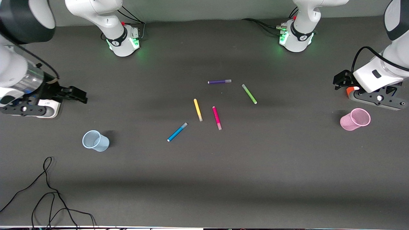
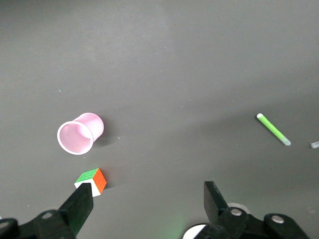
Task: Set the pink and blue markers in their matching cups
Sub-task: 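Move the left gripper toward the pink marker while the right gripper approaches the blue marker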
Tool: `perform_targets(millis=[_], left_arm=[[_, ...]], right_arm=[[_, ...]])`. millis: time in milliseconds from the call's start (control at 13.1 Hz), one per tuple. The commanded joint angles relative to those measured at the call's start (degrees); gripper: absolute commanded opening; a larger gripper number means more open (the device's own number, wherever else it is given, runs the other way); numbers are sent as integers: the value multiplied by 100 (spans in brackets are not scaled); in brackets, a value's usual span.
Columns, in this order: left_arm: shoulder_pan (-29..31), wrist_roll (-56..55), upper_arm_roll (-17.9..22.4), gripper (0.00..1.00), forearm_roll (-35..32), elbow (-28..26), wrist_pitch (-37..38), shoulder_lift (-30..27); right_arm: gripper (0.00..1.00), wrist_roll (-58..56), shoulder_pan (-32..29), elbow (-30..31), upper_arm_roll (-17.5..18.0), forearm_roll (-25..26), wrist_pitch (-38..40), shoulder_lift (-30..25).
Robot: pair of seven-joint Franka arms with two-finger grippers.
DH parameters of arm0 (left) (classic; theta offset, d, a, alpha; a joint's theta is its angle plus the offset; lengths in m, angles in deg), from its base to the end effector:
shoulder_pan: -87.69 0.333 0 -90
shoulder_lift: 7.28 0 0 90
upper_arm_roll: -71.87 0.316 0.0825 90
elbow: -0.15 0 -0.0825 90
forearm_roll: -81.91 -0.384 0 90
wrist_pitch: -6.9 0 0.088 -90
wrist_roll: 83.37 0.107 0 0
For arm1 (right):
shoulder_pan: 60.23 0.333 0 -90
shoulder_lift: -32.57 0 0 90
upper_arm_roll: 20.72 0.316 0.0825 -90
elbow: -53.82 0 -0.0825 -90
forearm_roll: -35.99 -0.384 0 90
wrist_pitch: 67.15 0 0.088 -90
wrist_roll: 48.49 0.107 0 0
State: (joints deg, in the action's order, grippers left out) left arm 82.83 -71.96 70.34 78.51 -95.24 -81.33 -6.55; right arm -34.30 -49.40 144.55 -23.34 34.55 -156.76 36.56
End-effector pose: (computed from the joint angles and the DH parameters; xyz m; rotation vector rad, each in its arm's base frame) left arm 0.5469 -0.0546 0.5711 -3.0435 0.4802 0.2163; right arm 0.5655 0.0852 0.5788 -3.1297 0.1650 0.1438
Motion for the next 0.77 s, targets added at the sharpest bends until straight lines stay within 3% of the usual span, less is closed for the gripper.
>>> perform_targets(millis=[0, 230, 689], left_arm=[[-67, -121, 39, 98, 558, 134, 8, 138], [-435, -1110, -75, 99, 604, 73, -483, 322], [-1955, -3257, -84, 99, 595, 91, -1432, 1138]], right_arm=[[100, 417, 130, 42, -45, -163, -65, -30], [100, 1197, 419, 42, -45, -366, -214, 14], [100, 3894, 1561, -20, -45, -330, -785, 417]])
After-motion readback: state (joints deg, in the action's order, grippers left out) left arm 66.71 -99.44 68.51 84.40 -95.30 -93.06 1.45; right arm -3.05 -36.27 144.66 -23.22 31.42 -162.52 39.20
